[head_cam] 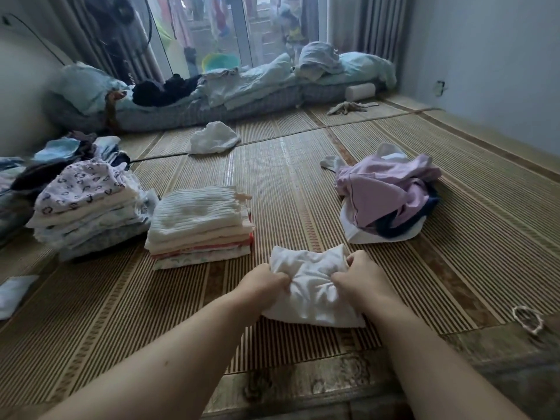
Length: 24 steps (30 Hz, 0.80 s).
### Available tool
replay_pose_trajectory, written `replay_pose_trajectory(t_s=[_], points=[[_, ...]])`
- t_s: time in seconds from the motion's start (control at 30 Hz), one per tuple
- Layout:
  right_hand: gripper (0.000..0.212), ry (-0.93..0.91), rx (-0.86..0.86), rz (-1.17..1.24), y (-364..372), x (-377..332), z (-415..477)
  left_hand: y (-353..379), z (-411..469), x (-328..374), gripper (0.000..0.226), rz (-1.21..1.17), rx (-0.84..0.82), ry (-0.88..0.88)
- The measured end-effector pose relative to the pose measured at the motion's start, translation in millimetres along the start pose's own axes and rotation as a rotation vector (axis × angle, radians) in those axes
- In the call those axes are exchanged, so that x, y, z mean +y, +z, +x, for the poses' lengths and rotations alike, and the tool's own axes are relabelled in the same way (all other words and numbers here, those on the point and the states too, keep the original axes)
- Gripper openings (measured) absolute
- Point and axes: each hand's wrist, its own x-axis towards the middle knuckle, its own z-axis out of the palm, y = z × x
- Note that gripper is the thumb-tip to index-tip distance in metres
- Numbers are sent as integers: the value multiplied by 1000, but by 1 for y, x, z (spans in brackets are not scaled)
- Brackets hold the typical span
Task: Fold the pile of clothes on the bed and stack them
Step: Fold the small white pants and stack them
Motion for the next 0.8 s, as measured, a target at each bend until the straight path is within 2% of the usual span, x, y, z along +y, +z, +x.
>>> replay_pose_trajectory(t_s=[0.07, 0.1, 0.13, 0.2, 0.3, 0.37, 0.43, 0.53, 0.7, 0.8], points=[[57, -38, -8, 145, -4, 5, -4, 0, -2, -8, 39, -138, -11, -29], [63, -77, -19, 181, -6, 7, -7, -2, -4, -13, 53, -158, 18, -18], [63, -117, -39, 219, -7, 9, -10, -3, -7, -19, 70, -176, 33, 16], [53, -138, -113, 299, -8, 10, -17, -7, -11, -26, 91, -268, -62, 106], [43, -130, -173, 280, -8, 11, -22, -14, -18, -27, 82, -348, -279, 154], [40, -162, -144, 252, -8, 7, -24, -18, -22, -26, 69, -385, -331, 155], [38, -215, -91, 240, -9, -5, -27, -22, -23, -29, 59, -511, -304, 169], [38, -303, -31, 302, -15, -38, -28, -43, -22, -23, 63, -640, -221, 252], [42, -478, -18, 405, -19, -128, -8, -126, -2, 2, 60, -678, -133, 480], [48, -572, -61, 472, -3, -187, 17, -184, 19, 15, 52, -666, 9, 575]])
